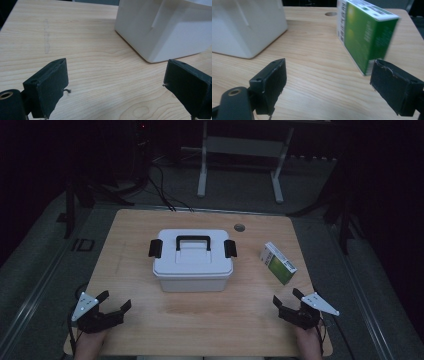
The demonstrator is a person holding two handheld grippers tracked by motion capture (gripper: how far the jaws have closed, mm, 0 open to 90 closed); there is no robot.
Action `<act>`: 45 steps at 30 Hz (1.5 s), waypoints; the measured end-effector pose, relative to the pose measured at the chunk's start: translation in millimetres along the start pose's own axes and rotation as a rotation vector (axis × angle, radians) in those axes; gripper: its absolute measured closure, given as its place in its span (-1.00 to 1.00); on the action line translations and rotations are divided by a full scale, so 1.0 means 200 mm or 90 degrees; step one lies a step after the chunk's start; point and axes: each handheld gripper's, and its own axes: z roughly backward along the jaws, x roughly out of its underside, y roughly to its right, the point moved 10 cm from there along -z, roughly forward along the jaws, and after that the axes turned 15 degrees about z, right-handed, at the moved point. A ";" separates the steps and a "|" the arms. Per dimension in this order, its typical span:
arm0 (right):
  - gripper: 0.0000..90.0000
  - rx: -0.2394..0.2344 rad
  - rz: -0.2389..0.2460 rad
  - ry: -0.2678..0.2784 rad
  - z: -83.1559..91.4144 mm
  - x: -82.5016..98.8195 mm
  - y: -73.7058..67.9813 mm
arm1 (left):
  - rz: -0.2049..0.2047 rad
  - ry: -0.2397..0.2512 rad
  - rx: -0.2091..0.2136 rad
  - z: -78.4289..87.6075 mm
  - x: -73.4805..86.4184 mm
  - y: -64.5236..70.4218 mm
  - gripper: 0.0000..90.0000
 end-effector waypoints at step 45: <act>1.00 -0.163 0.107 0.000 -0.56 -0.36 -0.43 | -0.074 -0.092 0.077 -0.51 -0.21 0.21 0.99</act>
